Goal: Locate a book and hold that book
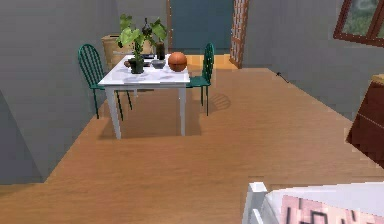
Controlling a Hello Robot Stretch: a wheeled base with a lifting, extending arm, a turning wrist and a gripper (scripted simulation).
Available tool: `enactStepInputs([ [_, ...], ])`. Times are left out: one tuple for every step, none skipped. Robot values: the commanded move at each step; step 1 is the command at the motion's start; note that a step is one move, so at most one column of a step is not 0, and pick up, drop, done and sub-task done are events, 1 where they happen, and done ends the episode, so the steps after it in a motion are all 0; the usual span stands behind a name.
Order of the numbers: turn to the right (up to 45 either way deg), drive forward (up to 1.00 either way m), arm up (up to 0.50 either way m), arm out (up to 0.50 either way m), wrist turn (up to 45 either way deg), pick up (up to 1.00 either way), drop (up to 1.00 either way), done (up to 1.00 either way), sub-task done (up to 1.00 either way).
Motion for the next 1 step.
enactStepInputs([
  [0.0, 0.00, 0.00, 0.00, 0.0, 0.00, 0.00, 1.00, 0.00],
])
